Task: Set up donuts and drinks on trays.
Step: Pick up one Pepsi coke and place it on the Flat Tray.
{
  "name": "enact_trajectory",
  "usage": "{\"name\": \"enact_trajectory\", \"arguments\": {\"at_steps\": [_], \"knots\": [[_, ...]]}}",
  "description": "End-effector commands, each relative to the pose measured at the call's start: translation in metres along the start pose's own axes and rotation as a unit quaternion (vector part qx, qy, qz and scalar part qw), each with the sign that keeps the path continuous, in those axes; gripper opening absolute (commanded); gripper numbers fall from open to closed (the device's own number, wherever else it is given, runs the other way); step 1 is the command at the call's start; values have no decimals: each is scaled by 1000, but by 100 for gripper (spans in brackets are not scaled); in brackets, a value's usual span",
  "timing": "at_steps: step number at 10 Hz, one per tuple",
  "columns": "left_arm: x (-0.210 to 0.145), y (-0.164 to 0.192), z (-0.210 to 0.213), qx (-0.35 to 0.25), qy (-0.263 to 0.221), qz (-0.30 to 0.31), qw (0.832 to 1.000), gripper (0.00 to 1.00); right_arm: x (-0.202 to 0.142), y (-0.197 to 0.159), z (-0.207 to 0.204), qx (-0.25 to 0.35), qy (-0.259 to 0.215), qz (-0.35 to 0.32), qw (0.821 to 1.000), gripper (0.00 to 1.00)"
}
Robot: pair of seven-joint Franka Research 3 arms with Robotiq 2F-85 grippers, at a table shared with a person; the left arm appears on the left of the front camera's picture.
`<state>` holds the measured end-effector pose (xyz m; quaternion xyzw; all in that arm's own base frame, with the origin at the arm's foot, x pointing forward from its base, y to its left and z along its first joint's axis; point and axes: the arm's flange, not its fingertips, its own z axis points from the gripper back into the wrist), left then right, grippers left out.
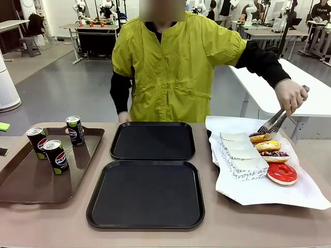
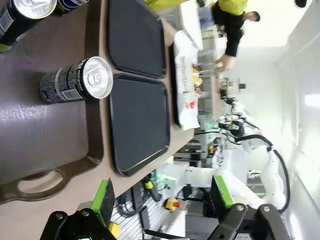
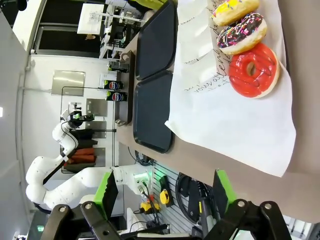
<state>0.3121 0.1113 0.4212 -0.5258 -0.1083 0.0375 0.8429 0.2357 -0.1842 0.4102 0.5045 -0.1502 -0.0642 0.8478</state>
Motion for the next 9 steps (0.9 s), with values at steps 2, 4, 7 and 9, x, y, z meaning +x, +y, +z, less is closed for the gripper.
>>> {"name": "enact_trajectory", "arguments": {"at_steps": [2, 4, 7, 9], "knots": [[17, -65, -3, 159, 11, -2, 987, 100, 2, -1, 0, 8, -2, 9, 1000, 100], [18, -116, -14, 276, 21, -11, 961, 100, 2, -1, 0, 8, -2, 9, 1000, 100], [27, -167, -52, 405, 67, 0, 912, 100, 2, -1, 0, 8, -2, 9, 1000, 100], [41, -179, -84, 483, 74, 15, 872, 100, 2, -1, 0, 8, -2, 9, 1000, 100]]}}
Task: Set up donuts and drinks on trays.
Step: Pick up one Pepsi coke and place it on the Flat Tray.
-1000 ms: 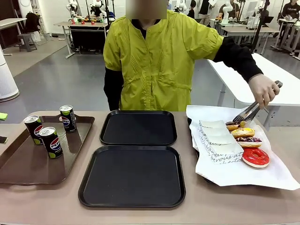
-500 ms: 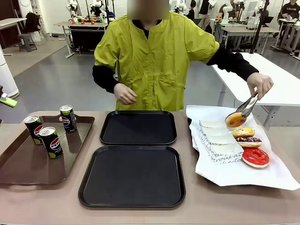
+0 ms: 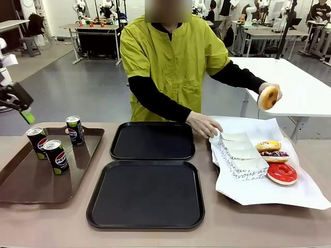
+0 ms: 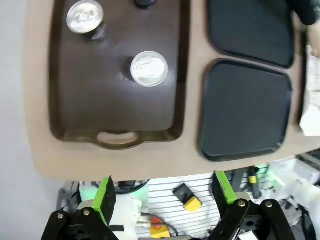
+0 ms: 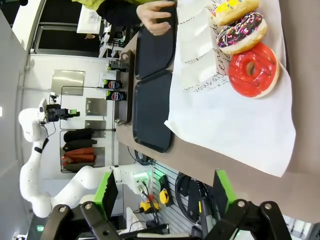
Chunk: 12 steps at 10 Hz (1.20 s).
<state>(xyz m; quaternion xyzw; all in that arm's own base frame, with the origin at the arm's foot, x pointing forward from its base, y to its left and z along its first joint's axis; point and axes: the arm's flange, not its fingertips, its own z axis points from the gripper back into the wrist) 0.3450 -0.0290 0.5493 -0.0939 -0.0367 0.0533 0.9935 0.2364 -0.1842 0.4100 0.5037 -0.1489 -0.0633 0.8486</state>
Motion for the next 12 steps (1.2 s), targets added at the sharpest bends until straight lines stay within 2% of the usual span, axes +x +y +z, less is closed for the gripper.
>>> {"name": "enact_trajectory", "arguments": {"at_steps": [1, 3, 8, 10, 11, 12], "knots": [[25, -20, -8, 67, 37, 3, 997, 100, 1, -1, 0, 10, -4, 9, 1000, 100], [47, -35, -26, 106, 36, -5, 994, 100, 1, -1, 0, 10, -4, 9, 1000, 100], [90, -42, -104, 107, 38, -64, 991, 100, 1, -1, 0, 10, -4, 9, 1000, 100], [83, -37, -110, 122, 23, -82, 989, 100, 1, -1, 0, 10, -4, 9, 1000, 100], [89, -47, -108, 102, 44, -56, 992, 100, 1, -1, 0, 10, -4, 9, 1000, 100], [89, -47, -108, 102, 44, -56, 992, 100, 1, -1, 0, 10, -4, 9, 1000, 100]]}}
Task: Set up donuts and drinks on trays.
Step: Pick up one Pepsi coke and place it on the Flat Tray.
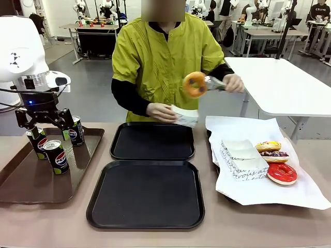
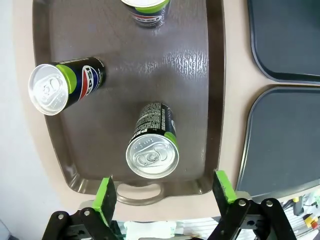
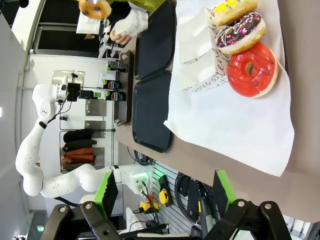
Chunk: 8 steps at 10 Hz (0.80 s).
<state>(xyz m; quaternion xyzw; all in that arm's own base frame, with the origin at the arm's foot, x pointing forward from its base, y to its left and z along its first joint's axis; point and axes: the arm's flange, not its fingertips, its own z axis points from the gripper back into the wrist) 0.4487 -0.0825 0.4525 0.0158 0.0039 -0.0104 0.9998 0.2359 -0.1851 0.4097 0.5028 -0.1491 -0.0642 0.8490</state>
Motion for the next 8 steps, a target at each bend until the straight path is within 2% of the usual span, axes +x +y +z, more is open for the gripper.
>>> {"name": "enact_trajectory", "arguments": {"at_steps": [1, 4, 5, 8], "knots": [[-1, -1, 6, -8, 4, 8, 1000, 100, 2, -1, -1, 11, -3, 9, 1000, 100], [0, 1, 1, -2, -1, 1, 1000, 100, 2, -1, -1, 11, -3, 9, 1000, 100], [0, 3, -7, 1, -16, 26, 1000, 100, 2, -1, -1, 11, -3, 9, 1000, 100], [-22, 2, -11, 2, -62, 5, 998, 100, 2, -1, -1, 11, -3, 9, 1000, 100]]}}
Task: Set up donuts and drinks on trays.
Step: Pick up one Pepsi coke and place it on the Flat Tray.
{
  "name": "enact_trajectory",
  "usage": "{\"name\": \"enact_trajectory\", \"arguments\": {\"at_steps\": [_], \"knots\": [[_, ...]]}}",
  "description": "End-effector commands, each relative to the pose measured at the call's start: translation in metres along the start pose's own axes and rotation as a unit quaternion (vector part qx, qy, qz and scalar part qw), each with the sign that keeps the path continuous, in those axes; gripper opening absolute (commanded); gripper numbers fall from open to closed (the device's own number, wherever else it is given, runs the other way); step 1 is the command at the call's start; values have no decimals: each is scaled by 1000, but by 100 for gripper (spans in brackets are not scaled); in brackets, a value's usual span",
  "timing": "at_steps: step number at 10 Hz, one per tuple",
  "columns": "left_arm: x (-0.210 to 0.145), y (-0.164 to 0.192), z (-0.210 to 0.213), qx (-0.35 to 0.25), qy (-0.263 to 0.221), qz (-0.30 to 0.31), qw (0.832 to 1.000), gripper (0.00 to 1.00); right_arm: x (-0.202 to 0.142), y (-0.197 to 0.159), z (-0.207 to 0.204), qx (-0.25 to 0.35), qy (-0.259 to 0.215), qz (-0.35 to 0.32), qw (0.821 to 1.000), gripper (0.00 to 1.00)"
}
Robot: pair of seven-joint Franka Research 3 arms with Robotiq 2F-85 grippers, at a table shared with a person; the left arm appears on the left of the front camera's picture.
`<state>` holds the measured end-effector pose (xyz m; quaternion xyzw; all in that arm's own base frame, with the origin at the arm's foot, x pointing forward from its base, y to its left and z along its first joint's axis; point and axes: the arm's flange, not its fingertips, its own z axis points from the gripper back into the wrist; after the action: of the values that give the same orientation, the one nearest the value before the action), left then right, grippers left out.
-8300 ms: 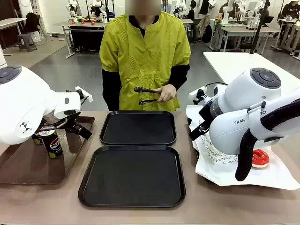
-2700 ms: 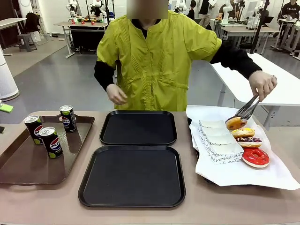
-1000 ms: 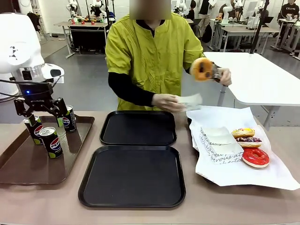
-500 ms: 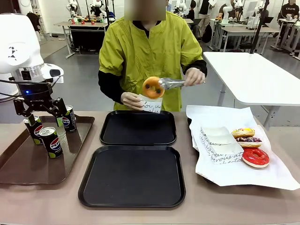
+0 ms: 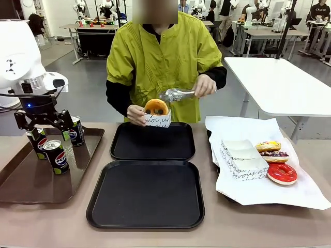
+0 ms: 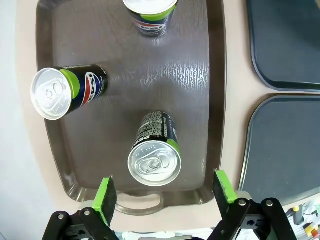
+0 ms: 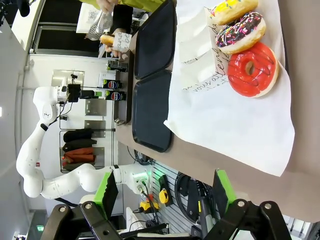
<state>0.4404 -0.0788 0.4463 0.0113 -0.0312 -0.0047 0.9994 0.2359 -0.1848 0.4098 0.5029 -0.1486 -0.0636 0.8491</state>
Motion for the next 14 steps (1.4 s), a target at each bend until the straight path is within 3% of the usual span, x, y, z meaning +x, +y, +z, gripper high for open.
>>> {"name": "enact_trajectory", "arguments": {"at_steps": [1, 10, 14], "knots": [[-16, -1, -7, -2, -36, -1, 999, 100, 2, -1, 0, 11, -4, 9, 1000, 100], [3, 11, -41, 18, -38, 18, 999, 100, 2, -1, 0, 11, -4, 9, 1000, 100], [7, 15, -58, -3, -14, 7, 1000, 100, 2, -1, 0, 11, -4, 9, 1000, 100]]}}
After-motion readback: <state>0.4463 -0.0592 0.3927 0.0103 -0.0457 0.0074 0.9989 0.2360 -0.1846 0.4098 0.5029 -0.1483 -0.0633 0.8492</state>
